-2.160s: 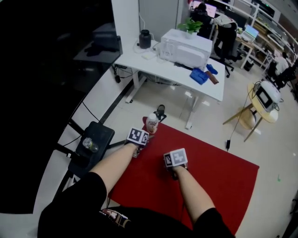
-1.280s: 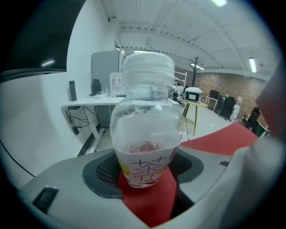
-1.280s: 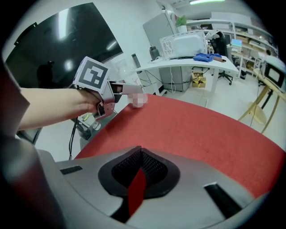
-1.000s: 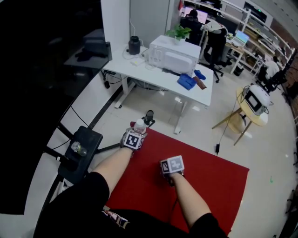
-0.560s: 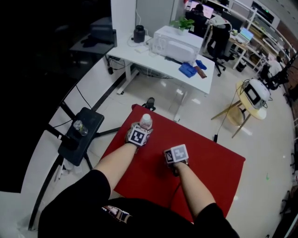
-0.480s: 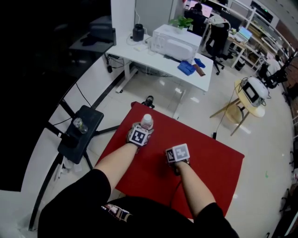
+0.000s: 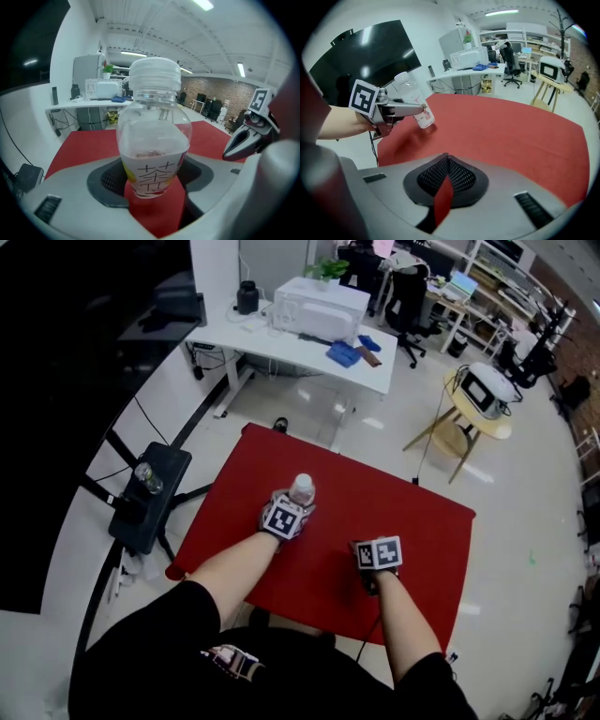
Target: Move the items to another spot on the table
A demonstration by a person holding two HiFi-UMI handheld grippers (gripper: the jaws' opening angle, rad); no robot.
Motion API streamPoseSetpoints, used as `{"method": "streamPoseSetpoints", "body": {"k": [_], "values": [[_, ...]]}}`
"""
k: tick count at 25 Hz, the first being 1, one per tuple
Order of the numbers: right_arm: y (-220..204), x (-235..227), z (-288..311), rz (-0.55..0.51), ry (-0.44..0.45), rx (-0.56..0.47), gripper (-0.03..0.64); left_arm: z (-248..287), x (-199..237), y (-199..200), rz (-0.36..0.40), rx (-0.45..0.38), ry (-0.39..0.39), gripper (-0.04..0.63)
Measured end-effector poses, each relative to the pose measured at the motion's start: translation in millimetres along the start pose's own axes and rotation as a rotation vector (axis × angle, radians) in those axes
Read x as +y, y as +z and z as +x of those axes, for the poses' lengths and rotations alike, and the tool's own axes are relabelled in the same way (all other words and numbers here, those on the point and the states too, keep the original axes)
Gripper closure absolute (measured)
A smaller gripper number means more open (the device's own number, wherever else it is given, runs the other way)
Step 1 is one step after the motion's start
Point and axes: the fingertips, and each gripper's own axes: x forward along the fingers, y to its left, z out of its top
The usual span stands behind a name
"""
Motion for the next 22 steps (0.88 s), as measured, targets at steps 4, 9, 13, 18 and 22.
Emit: {"method": "streamPoseSetpoints", "body": {"k": [4, 9, 13, 18, 22], "values": [[-49.3, -43.6, -44.1, 0.022, -0.012, -0.022, 0.621, 6.4, -66.5, -3.0, 0.011, -0.008, 0.001, 0.287], [-110.1, -87.6, -100.6, -0.054, -0.034, -0.009, 0.621, 14.4, -148.5, -8.4, -0.001, -0.021, 0.014, 0.287], [-158.5, -126.3, -142.1, -0.044, -0.063, -0.005, 0.621, 21.4, -222.6, -8.2, 0.007, -0.046, -0.031, 0.287], [-214.9, -159.6, -180.2, -0.006, -0.113, -0.017, 0.62, 30.6, -302.0, -17.2, 0.045, -0.039, -0.135, 0.287], [-256.3, -189.7, -212.0, 0.095, -0.148, -0.039, 0.62, 34.4, -371.9, -18.0, 0.11, -0.036, -0.224, 0.287]]}}
